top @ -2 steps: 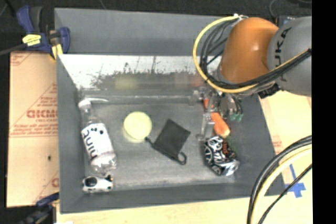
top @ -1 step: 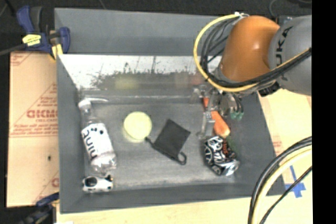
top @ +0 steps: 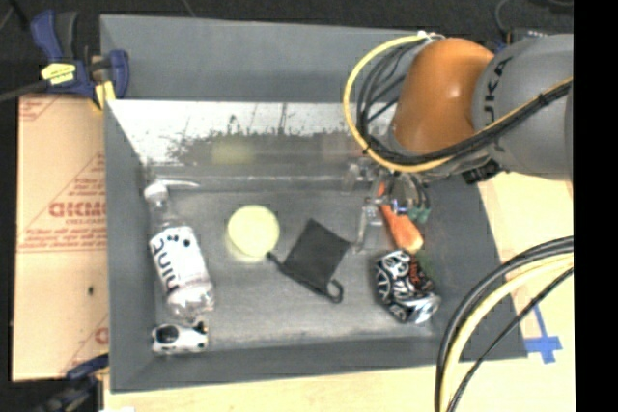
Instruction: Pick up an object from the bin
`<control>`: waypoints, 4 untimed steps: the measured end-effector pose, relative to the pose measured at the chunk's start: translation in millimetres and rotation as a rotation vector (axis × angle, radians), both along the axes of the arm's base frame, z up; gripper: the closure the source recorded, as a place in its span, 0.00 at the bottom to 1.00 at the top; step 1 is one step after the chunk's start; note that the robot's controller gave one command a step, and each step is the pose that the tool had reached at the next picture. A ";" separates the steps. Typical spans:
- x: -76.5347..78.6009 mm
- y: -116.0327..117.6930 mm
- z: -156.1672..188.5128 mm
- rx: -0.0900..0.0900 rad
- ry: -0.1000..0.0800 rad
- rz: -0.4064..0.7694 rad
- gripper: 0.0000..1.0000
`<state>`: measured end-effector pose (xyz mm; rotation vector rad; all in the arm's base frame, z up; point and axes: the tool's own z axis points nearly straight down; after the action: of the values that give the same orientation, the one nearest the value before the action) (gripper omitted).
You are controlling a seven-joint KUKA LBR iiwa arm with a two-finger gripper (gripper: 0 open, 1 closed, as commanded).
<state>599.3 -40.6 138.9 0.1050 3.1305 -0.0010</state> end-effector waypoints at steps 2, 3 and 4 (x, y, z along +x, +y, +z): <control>38.1 10.8 -84.8 0.000 0.000 -0.120 0.00; 27.8 39.9 -67.1 -0.002 -0.008 0.201 1.00; 27.2 39.7 -67.8 -0.003 -0.006 0.201 0.00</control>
Offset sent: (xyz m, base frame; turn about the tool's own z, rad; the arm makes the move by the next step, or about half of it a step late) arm 0.0345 0.0214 -0.0689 0.1909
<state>626.6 -0.9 71.1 -0.2099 3.1192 -0.0032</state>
